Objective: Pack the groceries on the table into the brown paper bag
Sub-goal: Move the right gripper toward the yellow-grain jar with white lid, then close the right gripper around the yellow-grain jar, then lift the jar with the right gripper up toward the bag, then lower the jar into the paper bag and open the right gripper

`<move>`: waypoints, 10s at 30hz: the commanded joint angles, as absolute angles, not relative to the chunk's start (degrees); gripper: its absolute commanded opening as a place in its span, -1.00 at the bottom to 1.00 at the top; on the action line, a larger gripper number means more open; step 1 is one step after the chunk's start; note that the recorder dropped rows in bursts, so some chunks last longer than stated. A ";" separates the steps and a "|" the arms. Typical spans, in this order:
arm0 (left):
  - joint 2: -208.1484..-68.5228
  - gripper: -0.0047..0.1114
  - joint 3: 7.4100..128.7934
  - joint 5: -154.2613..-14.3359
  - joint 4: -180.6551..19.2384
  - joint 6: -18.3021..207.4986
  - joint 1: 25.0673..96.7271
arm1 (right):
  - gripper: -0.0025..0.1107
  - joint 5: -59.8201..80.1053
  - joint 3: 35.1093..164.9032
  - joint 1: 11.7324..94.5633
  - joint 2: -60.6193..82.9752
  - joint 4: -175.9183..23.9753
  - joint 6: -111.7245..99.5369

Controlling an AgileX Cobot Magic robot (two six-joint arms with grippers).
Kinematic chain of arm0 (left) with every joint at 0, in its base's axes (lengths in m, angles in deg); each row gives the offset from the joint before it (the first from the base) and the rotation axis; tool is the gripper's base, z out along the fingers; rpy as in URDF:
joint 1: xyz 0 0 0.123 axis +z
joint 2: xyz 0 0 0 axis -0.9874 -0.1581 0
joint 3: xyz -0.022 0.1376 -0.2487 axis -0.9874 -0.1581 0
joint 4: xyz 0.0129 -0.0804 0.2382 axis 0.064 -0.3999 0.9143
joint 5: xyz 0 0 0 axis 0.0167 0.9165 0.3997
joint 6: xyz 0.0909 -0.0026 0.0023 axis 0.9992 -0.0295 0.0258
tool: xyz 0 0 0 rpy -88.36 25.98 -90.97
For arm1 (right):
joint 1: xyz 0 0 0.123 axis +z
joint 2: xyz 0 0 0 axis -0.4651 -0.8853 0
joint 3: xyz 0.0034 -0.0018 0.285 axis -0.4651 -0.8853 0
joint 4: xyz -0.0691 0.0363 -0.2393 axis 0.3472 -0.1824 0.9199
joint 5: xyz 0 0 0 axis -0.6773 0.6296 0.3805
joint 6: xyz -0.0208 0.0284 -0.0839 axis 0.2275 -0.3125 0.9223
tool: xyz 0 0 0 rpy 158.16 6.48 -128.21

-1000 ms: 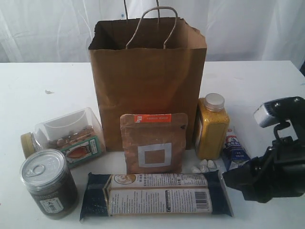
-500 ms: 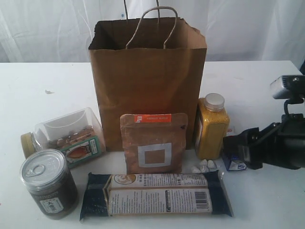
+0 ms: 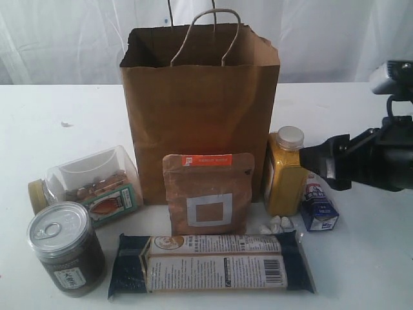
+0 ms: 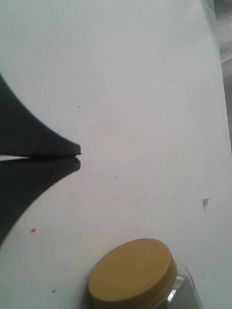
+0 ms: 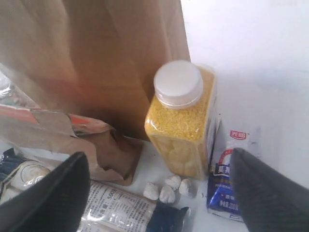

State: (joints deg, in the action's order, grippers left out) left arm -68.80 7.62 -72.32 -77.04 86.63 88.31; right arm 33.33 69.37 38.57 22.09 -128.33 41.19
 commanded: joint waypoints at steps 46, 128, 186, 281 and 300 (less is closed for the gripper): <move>-68.52 -0.92 7.41 -72.35 -77.18 86.73 88.18 | 0.34 20.12 77.31 45.93 -3.53 -123.69 41.27; -68.52 -0.92 7.41 -72.35 -77.18 86.73 88.18 | -0.96 19.03 78.47 45.93 11.84 -123.69 42.50; -68.52 -0.92 7.41 -72.35 -77.18 86.73 88.18 | -0.96 20.14 113.91 45.93 10.17 -126.93 24.25; -68.52 -0.92 7.41 -72.35 -77.18 86.73 88.18 | -0.19 -27.56 106.36 69.30 -8.71 -158.55 62.49; -68.52 -0.92 7.41 -72.35 -77.18 86.73 88.18 | 0.48 -23.70 106.36 69.30 -8.71 -168.96 71.76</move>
State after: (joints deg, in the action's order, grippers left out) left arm -68.80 7.62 -72.32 -77.04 86.63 88.31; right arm -23.79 105.96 69.41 -9.22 -166.19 68.06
